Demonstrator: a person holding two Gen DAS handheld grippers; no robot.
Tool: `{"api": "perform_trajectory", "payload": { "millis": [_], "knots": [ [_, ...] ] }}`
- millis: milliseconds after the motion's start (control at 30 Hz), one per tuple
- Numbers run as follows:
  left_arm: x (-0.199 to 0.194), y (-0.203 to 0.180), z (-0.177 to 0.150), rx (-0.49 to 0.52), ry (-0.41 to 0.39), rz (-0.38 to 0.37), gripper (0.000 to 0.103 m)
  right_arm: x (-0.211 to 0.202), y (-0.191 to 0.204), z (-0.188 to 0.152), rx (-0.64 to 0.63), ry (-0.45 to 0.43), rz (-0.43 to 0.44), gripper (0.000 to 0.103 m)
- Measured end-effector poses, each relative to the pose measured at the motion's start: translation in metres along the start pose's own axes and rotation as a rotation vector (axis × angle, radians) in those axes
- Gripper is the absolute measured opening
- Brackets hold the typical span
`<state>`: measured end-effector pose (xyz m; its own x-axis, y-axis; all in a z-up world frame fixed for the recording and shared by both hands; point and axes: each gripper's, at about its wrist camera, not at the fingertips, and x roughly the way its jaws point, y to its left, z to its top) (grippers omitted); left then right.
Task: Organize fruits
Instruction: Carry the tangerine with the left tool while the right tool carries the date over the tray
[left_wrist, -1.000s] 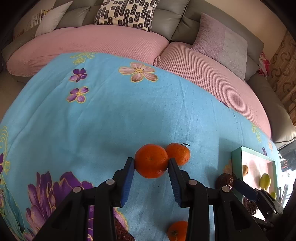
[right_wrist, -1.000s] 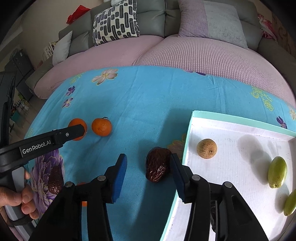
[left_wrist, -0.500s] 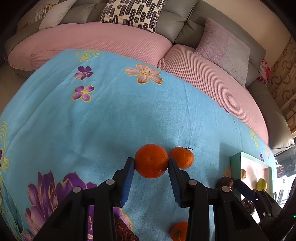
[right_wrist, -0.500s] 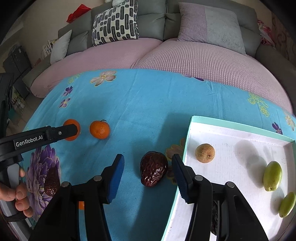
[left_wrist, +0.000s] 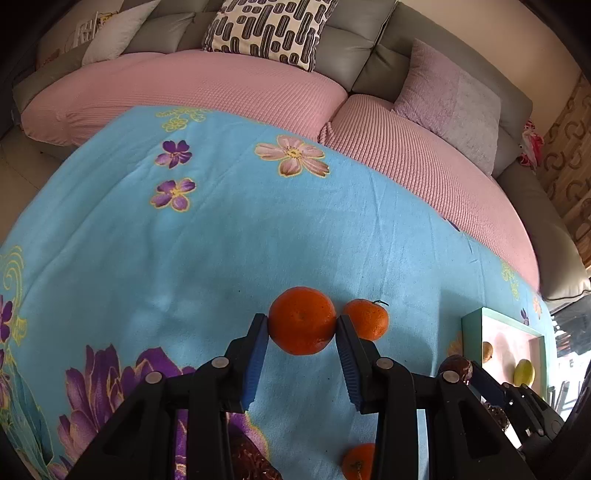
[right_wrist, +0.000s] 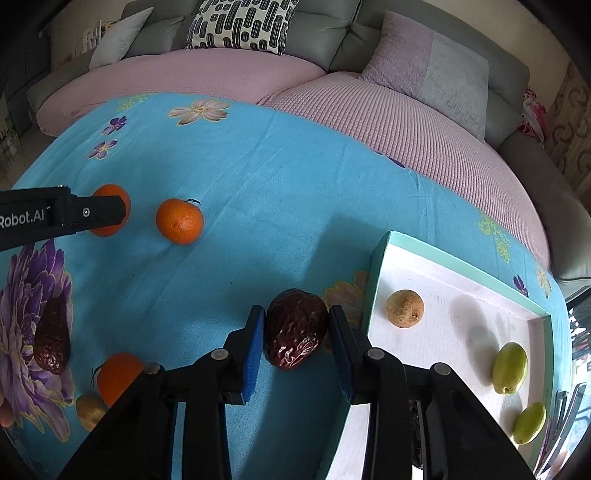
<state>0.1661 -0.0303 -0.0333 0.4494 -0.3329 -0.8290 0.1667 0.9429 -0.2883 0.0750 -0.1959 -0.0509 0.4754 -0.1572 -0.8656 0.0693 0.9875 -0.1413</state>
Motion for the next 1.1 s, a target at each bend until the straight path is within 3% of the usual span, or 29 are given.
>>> {"api": "perform_trajectory", "payload": {
  "millis": [167, 567, 1100],
  "knots": [
    [-0.017, -0.012, 0.003, 0.035, -0.043, 0.003, 0.040, -0.025, -0.019, 0.003, 0.115, -0.073, 0.128, 0.036],
    [-0.038, -0.083, -0.005, 0.191, -0.094, -0.049, 0.040, -0.057, -0.079, -0.006, 0.275, -0.141, 0.112, 0.036],
    [-0.012, -0.211, -0.068, 0.477, -0.004, -0.186, 0.040, -0.080, -0.212, -0.072, 0.591, -0.128, -0.142, 0.037]
  ]
}}
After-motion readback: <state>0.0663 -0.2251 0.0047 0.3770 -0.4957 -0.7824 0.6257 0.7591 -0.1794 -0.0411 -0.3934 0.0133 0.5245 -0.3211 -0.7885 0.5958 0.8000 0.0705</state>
